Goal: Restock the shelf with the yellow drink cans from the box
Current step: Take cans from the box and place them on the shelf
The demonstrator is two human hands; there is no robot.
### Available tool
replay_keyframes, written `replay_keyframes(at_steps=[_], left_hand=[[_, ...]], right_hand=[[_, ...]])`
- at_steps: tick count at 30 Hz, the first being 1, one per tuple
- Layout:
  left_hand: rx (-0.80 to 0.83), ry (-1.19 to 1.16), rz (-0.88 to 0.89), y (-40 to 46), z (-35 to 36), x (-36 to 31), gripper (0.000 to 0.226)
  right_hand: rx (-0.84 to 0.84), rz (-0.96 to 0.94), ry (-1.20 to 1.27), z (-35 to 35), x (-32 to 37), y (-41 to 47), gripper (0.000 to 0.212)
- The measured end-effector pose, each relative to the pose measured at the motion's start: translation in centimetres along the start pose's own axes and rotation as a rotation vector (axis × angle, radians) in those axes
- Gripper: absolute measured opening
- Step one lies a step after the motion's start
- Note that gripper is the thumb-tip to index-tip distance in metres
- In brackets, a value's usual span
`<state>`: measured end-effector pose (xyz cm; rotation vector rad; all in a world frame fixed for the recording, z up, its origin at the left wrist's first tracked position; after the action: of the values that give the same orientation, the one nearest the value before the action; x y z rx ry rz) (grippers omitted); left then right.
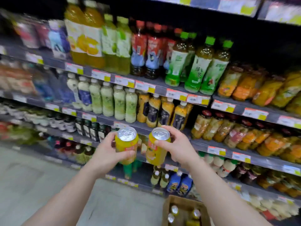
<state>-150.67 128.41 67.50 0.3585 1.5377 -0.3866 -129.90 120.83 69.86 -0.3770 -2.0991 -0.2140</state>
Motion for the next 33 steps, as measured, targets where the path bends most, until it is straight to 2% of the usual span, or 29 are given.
replay_keyframes(at_steps=[3, 7, 12, 16, 22, 26, 29, 33], left_hand=[[-0.026, 0.06, 0.016, -0.8, -10.2, -1.6, 0.062], [-0.094, 0.096, 0.011, -1.9, -21.9, -4.1, 0.061], [-0.165, 0.097, 0.005, -1.6, -32.6, -5.7, 0.063], [-0.236, 0.048, 0.042, 0.3, -38.5, -6.2, 0.051], [-0.237, 0.019, 0.051, 6.8, -46.0, -6.5, 0.062], [-0.246, -0.006, 0.06, 12.0, -51.7, -7.3, 0.069], [-0.275, -0.031, 0.075, 15.7, -56.0, -8.3, 0.065], [-0.32, -0.041, 0.128, 20.2, -60.9, -9.7, 0.072]], right_hand=[[0.027, -0.058, 0.036, 7.3, 6.3, 1.1, 0.038], [0.079, -0.107, 0.071, 16.0, 13.4, 2.8, 0.042], [0.154, -0.148, 0.09, 23.9, 20.5, 6.0, 0.044], [0.195, -0.176, 0.106, 28.8, 24.7, 9.7, 0.042], [0.26, -0.215, 0.116, 35.0, 28.8, 17.9, 0.049], [0.276, -0.246, 0.143, 38.4, 32.1, 24.4, 0.039], [0.276, -0.251, 0.145, 40.6, 34.8, 28.9, 0.039], [0.258, -0.271, 0.169, 42.9, 38.4, 34.3, 0.043]])
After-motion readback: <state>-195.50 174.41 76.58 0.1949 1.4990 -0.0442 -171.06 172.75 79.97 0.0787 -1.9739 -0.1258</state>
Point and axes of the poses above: each hand's wrist, its own y-axis towards the middle knuckle, its own z-axis out of the palm, x = y × z, the point moved 7 cm from there along y, towards the middle knuckle, and after that the axes turned 14 degrees about -y, right-handed, at the moved point
